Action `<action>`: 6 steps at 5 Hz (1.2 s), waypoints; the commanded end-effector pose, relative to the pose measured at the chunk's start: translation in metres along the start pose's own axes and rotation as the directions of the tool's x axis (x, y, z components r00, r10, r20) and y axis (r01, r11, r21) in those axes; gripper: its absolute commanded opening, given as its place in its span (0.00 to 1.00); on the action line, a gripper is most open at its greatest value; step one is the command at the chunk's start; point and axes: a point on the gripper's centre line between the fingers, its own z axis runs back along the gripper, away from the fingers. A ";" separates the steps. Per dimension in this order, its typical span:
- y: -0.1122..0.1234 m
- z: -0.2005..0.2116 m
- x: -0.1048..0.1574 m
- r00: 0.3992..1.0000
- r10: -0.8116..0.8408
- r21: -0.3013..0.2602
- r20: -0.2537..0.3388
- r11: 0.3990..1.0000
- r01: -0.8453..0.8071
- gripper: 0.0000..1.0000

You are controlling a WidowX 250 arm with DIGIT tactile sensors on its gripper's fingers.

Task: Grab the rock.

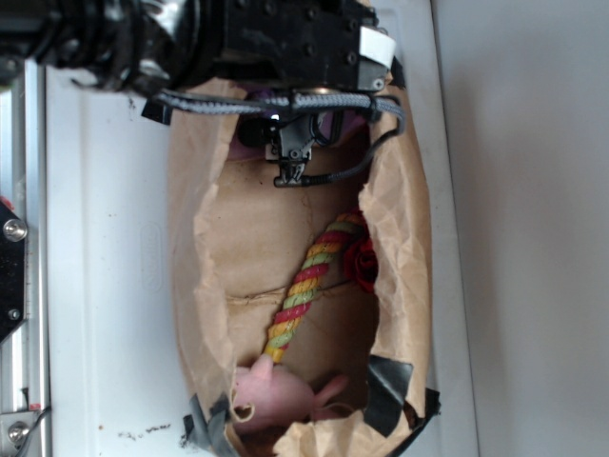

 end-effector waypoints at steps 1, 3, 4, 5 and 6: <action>0.008 0.020 0.003 0.997 0.013 -0.016 0.079 1.000 -0.012 1.00; 0.008 0.020 0.003 0.997 0.013 -0.016 0.079 1.000 -0.012 1.00; 0.008 0.020 0.003 0.997 0.013 -0.016 0.079 1.000 -0.012 1.00; 0.008 0.020 0.003 0.997 0.013 -0.016 0.079 1.000 -0.012 1.00; 0.001 0.010 0.009 0.997 0.028 0.012 0.066 1.000 -0.029 1.00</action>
